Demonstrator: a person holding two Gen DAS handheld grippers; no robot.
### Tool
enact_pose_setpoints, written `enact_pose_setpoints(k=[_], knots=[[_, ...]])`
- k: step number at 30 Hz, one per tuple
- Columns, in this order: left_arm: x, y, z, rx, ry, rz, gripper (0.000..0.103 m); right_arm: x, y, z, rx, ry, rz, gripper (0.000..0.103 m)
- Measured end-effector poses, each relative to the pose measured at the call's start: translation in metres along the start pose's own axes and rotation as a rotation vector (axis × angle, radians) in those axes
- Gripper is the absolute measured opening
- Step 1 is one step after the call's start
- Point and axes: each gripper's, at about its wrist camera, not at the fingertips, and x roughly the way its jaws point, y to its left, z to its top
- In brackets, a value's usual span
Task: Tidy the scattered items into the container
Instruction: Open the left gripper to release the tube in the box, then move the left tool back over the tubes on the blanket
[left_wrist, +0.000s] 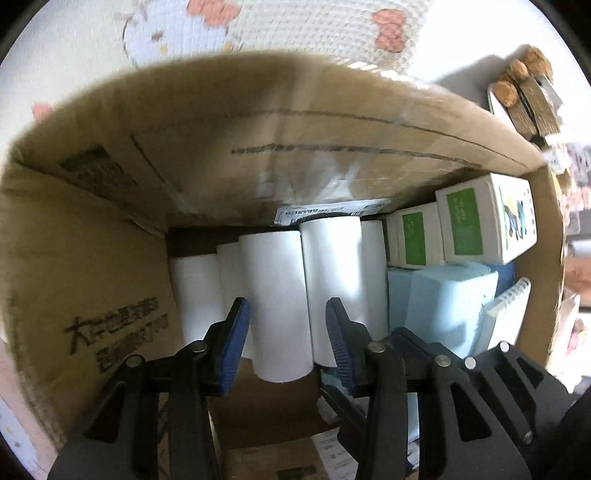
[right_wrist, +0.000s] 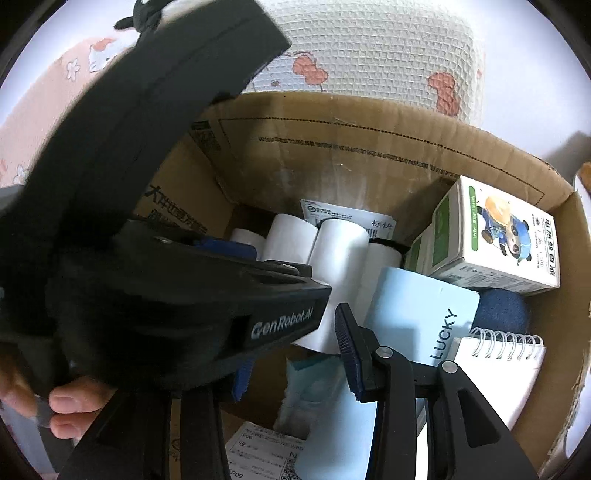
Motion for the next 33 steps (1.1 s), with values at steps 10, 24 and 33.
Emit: enact_pose_setpoints(k=[10, 24, 33], knots=[[-0.049, -0.001, -0.022, 0.065, -0.215, 0.011, 0.023, -0.018, -0.01, -0.005, 0.026, -0.03, 0.029, 0.038], [-0.14, 0.089, -0.08, -0.118, -0.521, 0.041, 0.014, -0.03, 0.095, 0.039, -0.02, -0.114, 0.068, 0.038], [-0.165, 0.131, -0.104, -0.183, -0.593, 0.058, 0.014, -0.05, 0.155, 0.059, -0.129, -0.16, 0.103, 0.038]])
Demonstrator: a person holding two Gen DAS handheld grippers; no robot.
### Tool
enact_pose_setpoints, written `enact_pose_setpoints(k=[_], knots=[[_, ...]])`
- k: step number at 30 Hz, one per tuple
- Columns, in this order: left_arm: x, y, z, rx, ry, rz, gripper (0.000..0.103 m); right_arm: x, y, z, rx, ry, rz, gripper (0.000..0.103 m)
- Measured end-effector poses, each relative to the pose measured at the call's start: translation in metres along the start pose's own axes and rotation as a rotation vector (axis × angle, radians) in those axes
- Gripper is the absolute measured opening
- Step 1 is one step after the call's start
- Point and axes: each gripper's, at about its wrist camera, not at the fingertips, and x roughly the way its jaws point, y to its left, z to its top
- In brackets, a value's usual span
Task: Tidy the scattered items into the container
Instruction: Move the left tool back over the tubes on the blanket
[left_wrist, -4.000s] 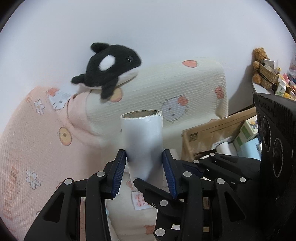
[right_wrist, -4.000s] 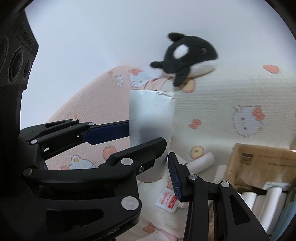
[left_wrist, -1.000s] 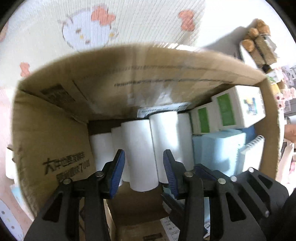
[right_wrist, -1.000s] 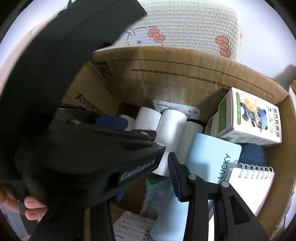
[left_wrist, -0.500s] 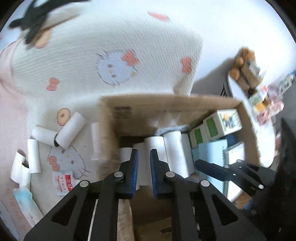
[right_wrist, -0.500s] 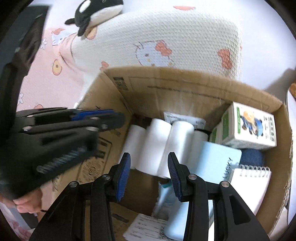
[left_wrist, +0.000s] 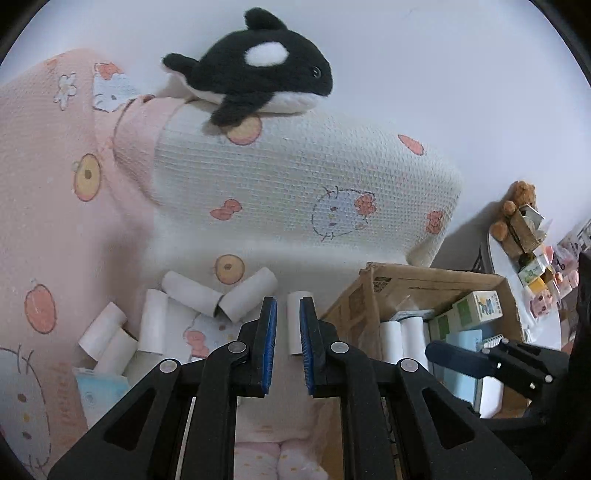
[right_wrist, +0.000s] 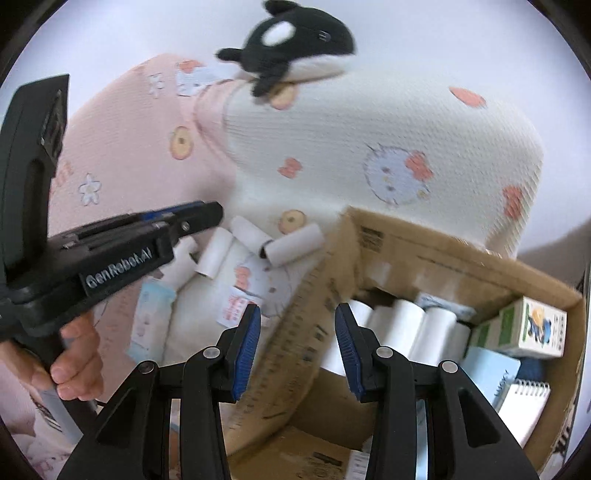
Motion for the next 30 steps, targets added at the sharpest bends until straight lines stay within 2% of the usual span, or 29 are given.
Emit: enact_pose_setpoints(k=[6, 9, 13, 14, 16, 18, 19, 20, 22, 25, 30], knots=[[-0.038, 0.023, 0.0, -0.013, -0.092, -0.003, 0.014, -0.011, 0.033, 0.016, -0.045, -0.032, 0.045, 0.038], [-0.064, 0.035, -0.001, -0.007, -0.165, 0.021, 0.014, -0.023, 0.053, 0.027, -0.092, -0.062, 0.038, 0.038], [-0.085, 0.056, -0.003, -0.024, -0.214, 0.038, 0.014, -0.039, 0.082, 0.034, -0.15, -0.125, 0.054, 0.04], [-0.088, 0.062, -0.004, -0.029, -0.215, 0.044, 0.015, -0.042, 0.089, 0.034, -0.16, -0.156, 0.061, 0.043], [-0.089, 0.076, -0.006, -0.048, -0.21, 0.067, 0.015, -0.047, 0.098, 0.029, -0.154, -0.219, 0.072, 0.057], [-0.086, 0.094, -0.01, -0.083, -0.19, 0.094, 0.015, -0.042, 0.101, 0.023, -0.119, -0.276, 0.099, 0.058], [-0.084, 0.105, -0.011, -0.105, -0.173, 0.101, 0.016, -0.038, 0.101, 0.021, -0.112, -0.287, 0.141, 0.058], [-0.081, 0.112, -0.012, -0.121, -0.162, 0.101, 0.016, -0.03, 0.1, 0.019, -0.101, -0.277, 0.185, 0.058], [-0.076, 0.132, -0.016, -0.164, -0.135, 0.097, 0.018, -0.017, 0.097, 0.017, -0.029, -0.253, 0.159, 0.058], [-0.072, 0.161, -0.023, -0.227, -0.116, 0.104, 0.022, 0.001, 0.102, 0.015, -0.033, -0.219, 0.16, 0.058], [-0.061, 0.201, -0.037, -0.302, -0.084, 0.137, 0.023, 0.037, 0.124, 0.008, -0.061, -0.145, 0.145, 0.058]])
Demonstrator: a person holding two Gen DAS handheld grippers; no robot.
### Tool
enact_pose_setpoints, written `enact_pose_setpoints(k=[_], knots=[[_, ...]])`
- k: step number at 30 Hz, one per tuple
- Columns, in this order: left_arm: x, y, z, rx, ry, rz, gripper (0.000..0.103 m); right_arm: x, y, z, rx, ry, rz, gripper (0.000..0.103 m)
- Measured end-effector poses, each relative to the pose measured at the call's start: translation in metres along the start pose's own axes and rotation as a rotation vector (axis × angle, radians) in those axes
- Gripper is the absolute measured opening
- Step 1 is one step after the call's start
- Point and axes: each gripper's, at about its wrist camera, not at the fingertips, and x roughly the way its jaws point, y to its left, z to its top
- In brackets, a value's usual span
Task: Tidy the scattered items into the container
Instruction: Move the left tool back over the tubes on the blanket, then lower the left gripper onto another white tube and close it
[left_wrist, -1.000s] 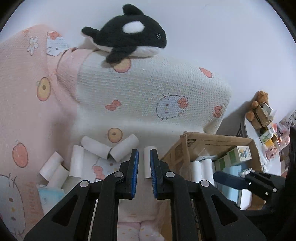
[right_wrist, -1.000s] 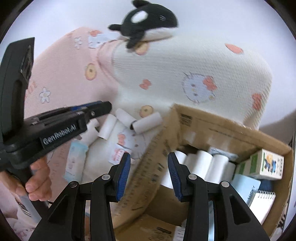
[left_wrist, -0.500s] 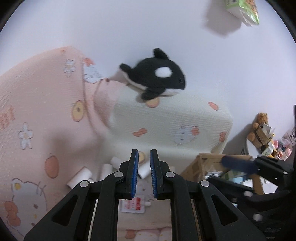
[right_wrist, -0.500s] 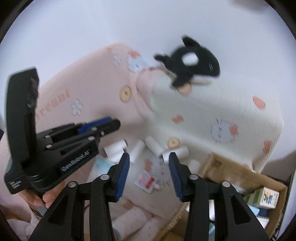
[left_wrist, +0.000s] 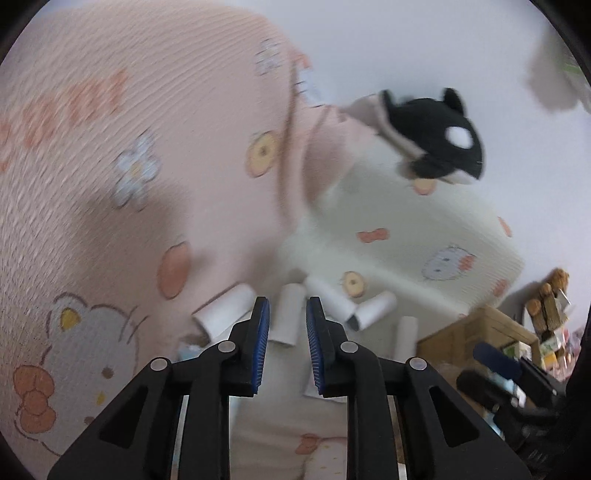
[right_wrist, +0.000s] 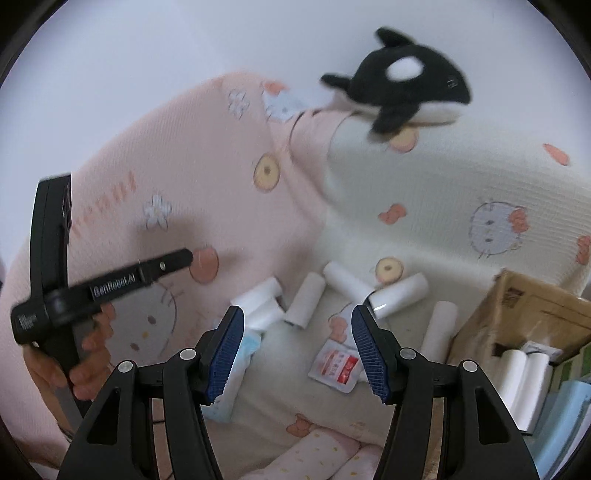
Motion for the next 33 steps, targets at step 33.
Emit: enact_pose_setpoints(k=[33], knots=[[0.137, 0.091, -0.049, -0.143, 0.304, -0.056, 0.024, 0.213, 0.018, -0.061, 0.027, 0.194, 0.267, 0.059]])
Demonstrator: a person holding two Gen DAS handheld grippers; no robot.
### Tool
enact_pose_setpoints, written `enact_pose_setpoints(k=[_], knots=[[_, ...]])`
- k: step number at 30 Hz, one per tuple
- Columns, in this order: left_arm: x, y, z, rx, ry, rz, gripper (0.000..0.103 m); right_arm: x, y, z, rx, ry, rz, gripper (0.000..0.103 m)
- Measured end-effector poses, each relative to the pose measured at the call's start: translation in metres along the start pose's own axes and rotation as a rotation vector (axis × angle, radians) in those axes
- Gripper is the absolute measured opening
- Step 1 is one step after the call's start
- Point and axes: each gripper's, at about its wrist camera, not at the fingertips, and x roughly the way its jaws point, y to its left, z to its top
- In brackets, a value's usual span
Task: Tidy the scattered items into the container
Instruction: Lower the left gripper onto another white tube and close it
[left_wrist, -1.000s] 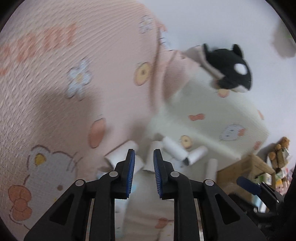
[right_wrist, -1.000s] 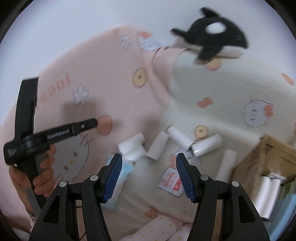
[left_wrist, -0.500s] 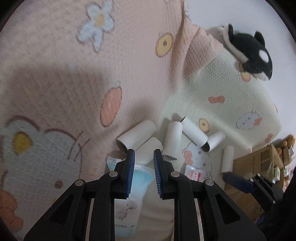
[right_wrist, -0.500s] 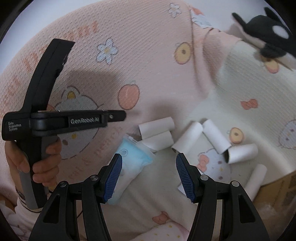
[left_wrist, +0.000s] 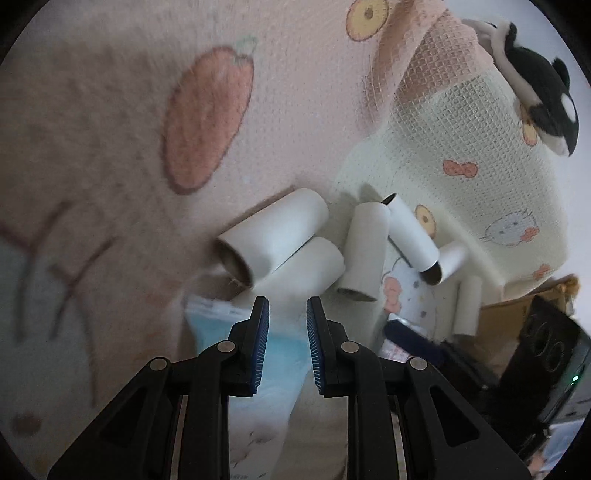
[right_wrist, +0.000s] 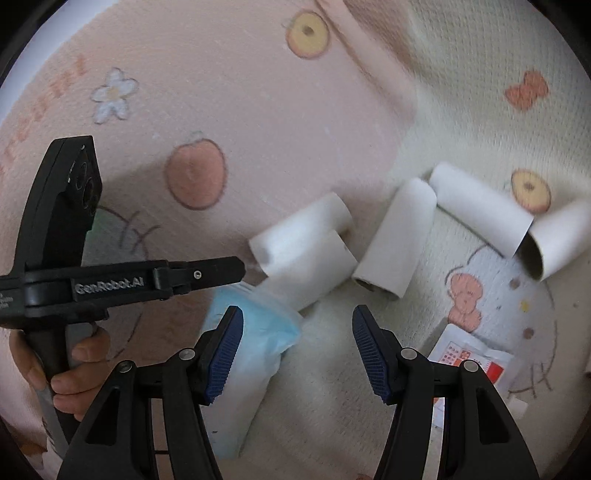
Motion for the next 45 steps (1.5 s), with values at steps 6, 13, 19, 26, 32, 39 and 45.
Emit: enact_pose_setpoints(k=[6, 13, 19, 26, 32, 39, 45], knots=[[0.02, 0.0, 0.005, 0.012, 0.025, 0.018, 0.039, 0.017, -0.006, 0.003, 0.033, 0.021, 0.029, 0.059], [0.036, 0.002, 0.005, 0.02, 0.039, 0.025, 0.045, 0.038, -0.021, 0.001, 0.122, 0.076, 0.058, 0.059], [0.039, 0.001, 0.008, 0.029, 0.063, 0.024, 0.046, 0.051, -0.017, -0.003, 0.134, 0.115, 0.054, 0.059], [0.044, -0.002, -0.002, 0.069, 0.118, 0.027, 0.048, 0.052, -0.01, -0.003, 0.113, 0.118, 0.056, 0.059], [0.054, -0.006, -0.006, 0.053, 0.165, 0.003, 0.049, 0.057, -0.008, -0.005, 0.121, 0.13, 0.07, 0.059], [0.065, -0.012, -0.01, -0.004, 0.219, -0.133, 0.041, 0.059, -0.007, -0.005, 0.134, 0.128, 0.076, 0.059], [0.069, -0.014, -0.012, -0.044, 0.225, -0.192, 0.04, 0.06, -0.012, -0.004, 0.16, 0.111, 0.06, 0.06]])
